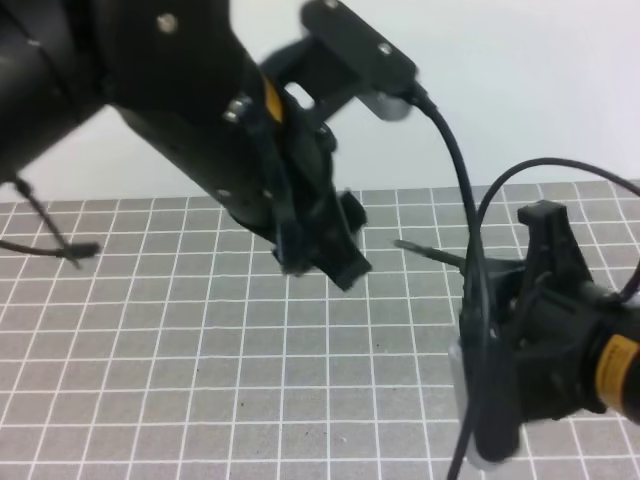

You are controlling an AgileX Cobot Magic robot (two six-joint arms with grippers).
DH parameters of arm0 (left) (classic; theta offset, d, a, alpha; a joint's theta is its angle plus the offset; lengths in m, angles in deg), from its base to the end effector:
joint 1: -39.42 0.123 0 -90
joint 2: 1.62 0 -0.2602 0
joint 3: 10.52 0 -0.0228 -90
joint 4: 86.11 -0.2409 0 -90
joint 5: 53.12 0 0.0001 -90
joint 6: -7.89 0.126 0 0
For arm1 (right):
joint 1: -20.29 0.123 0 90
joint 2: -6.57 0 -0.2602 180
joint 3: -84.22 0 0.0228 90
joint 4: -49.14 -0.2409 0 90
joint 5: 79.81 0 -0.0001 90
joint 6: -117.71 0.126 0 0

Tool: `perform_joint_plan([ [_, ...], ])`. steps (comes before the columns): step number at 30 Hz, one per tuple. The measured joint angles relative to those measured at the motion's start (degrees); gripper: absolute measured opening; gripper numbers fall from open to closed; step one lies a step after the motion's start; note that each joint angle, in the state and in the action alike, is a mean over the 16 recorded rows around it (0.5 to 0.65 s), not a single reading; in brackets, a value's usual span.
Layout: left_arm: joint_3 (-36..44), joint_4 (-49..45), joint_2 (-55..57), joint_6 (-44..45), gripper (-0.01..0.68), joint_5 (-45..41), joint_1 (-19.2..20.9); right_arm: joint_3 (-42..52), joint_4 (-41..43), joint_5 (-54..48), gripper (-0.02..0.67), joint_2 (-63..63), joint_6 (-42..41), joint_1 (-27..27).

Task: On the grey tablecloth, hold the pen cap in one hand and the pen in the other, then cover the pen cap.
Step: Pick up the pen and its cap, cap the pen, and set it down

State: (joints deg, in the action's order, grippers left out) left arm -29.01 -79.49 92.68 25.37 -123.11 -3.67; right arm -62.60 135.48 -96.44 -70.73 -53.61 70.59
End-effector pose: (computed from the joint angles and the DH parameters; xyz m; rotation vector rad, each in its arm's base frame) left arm 0.2229 -0.2272 0.3601 1.2877 2.2206 -0.3263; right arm 0.2122 0.1991 0.2695 -1.6815 1.0411 -0.5936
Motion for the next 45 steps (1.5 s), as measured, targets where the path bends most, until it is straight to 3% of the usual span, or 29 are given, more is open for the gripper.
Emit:
perform_joint_plan([
  [10,0.3,-4.5,-6.3,-6.4,0.094,-0.1,0.0,0.4,-9.5,-0.2,0.064,-3.2,35.9,-6.0],
  [16,3.3,-5.5,-10.7,-9.2,0.011,0.0,0.0,1.4,-18.2,4.0,0.024,-4.5,50.3,-7.8],
  [21,9.2,-6.3,-14.6,-10.9,0.001,1.3,0.0,2.1,-22.8,8.5,0.038,-6.8,53.0,-7.9],
  [37,31.5,-7.2,-23.3,-16.7,-0.001,17.0,0.0,2.7,-25.5,10.7,0.298,-14.2,57.3,-7.8],
  [41,33.3,-6.8,-23.8,-17.5,-0.001,20.1,0.0,2.7,-25.5,8.2,0.299,-13.0,57.5,-7.8],
  [45,34.8,-6.4,-24.3,-18.0,-0.001,22.6,0.0,2.7,-25.9,3.4,0.235,-10.2,56.0,-7.8],
])
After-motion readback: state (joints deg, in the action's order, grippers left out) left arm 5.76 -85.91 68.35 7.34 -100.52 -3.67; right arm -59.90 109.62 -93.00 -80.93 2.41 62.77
